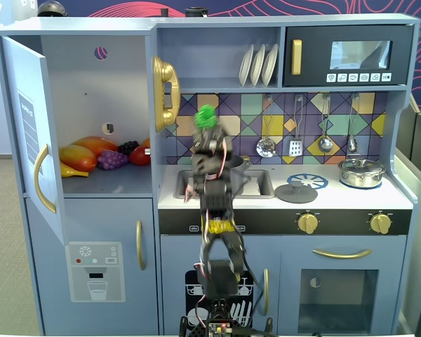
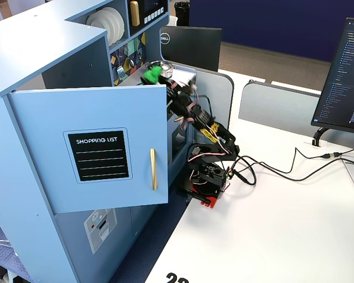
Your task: Pick up the green pineapple from the left cabinet and place it in the gray recipient
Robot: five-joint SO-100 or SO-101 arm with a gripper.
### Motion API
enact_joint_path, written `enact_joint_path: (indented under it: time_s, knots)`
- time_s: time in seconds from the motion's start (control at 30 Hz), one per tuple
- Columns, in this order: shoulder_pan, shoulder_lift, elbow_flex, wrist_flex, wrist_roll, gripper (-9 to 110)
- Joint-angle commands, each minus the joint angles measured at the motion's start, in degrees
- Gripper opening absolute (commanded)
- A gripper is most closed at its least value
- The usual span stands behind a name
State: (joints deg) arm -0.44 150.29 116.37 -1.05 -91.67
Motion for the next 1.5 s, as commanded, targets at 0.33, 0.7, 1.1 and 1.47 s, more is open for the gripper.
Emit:
enact_joint_path:
  time_s: [0.33,0.7,1.1,1.47]
  knots:
    - [3.16,-36.21,-32.43,21.18,-0.70,9]
    - [5.45,-26.02,-31.03,28.21,1.76,31]
    - [5.98,21.36,11.95,66.71,5.62,15]
    - [-2.37,25.93,46.67,67.32,3.96,3]
